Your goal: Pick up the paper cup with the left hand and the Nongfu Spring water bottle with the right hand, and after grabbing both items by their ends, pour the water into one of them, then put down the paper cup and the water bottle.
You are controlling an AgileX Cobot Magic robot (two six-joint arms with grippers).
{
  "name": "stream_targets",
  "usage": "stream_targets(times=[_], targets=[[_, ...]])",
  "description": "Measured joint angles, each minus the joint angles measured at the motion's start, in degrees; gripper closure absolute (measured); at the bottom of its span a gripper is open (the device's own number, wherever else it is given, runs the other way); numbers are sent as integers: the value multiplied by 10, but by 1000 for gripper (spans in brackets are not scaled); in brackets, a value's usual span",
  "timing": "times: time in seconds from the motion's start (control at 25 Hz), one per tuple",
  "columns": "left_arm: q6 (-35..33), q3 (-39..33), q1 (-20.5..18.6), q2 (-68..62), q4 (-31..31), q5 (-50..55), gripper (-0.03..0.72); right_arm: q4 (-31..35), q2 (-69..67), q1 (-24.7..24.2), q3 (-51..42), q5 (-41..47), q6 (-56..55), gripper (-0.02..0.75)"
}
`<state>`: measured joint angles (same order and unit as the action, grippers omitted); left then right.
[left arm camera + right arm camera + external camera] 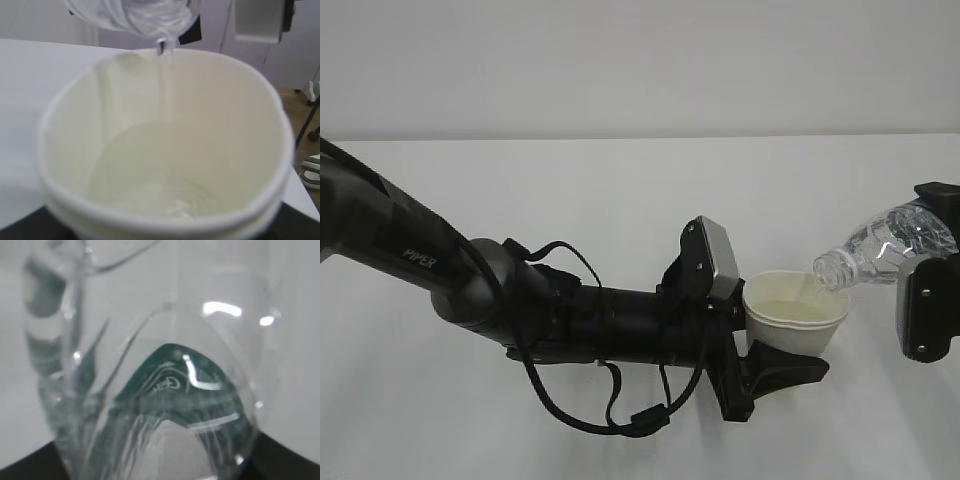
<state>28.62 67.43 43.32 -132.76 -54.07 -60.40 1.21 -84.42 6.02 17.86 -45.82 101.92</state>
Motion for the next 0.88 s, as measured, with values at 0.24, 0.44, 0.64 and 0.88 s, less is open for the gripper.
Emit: stream_targets(times=[0.24, 0.44, 0.64, 0.88], targets=[[0, 0, 0, 0, 0, 0, 239, 0, 0, 0, 0, 1, 6, 330], [0, 0, 0, 0, 0, 0, 239, 0, 0, 0, 0, 2, 10, 330], [0, 0, 0, 0, 0, 0, 239, 0, 0, 0, 0, 2, 10, 330], [0, 0, 0, 0, 0, 0, 239, 0, 0, 0, 0, 2, 11, 330]])
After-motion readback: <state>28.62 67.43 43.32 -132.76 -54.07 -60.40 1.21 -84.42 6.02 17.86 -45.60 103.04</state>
